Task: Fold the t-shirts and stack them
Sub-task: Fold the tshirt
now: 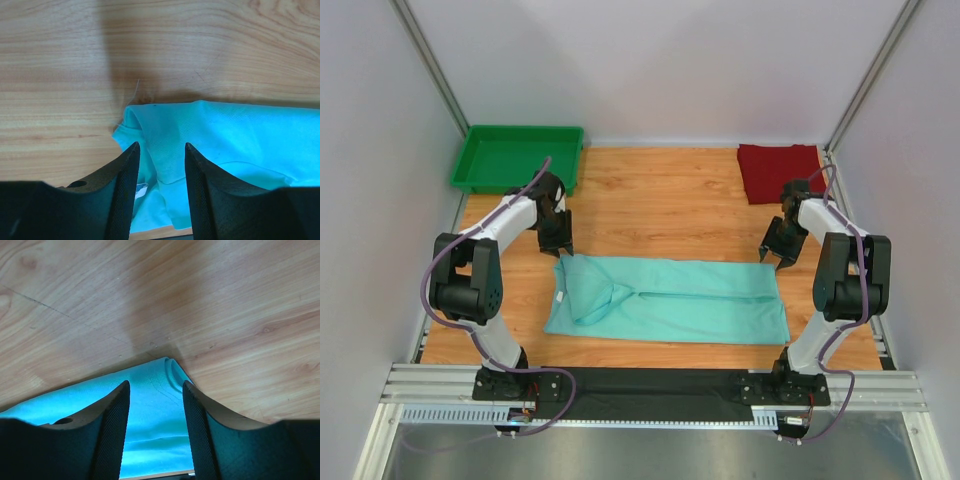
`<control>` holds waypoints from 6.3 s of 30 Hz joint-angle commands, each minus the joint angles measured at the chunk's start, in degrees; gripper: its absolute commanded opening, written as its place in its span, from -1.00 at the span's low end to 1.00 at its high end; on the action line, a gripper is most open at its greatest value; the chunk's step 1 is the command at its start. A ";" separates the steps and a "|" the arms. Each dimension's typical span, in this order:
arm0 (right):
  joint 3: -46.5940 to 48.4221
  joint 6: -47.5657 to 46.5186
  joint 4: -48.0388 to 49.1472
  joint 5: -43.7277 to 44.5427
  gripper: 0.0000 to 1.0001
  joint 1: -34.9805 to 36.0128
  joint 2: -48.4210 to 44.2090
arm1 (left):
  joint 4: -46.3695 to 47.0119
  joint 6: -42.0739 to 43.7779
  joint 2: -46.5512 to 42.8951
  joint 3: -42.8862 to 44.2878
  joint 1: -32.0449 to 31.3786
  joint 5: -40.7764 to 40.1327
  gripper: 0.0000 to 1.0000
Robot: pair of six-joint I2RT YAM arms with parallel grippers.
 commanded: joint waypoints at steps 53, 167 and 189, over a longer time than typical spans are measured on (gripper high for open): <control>14.89 5.62 17.58 -33.92 -0.20 35.32 5.39 | 21.97 -16.92 -30.91 -33.03 -8.66 24.24 -0.05; -3.97 7.72 -1.14 1.31 0.48 35.76 4.55 | 22.47 46.18 48.47 62.87 -16.83 -7.32 0.99; 3.23 6.07 -7.37 0.96 0.52 37.81 -14.24 | 12.38 1.64 16.29 49.68 -14.19 -2.75 0.95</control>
